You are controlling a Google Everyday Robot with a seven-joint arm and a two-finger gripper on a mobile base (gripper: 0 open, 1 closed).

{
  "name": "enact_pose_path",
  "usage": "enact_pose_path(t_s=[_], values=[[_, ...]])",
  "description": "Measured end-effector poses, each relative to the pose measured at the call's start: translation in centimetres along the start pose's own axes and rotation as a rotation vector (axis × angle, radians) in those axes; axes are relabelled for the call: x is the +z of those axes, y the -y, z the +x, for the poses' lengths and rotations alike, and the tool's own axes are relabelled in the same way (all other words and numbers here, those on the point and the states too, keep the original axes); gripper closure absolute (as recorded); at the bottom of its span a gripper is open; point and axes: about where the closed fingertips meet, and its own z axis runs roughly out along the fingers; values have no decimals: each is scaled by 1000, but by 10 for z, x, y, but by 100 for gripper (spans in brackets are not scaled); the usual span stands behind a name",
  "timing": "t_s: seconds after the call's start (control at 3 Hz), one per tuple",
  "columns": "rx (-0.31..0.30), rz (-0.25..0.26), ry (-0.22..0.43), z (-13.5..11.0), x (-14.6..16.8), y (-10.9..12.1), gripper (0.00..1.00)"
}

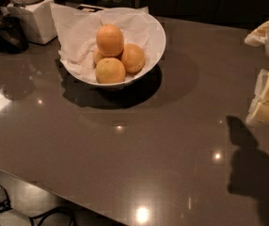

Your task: Pick orange from white bowl

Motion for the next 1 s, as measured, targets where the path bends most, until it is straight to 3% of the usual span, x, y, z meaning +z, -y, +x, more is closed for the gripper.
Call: enact_pose_path(t_s=[0.33, 0.67, 1.0], values=[[0, 0, 0, 0, 0, 0, 0], [10, 18, 34, -19, 4, 16, 0], [-30, -32, 29, -79, 30, 61, 0]])
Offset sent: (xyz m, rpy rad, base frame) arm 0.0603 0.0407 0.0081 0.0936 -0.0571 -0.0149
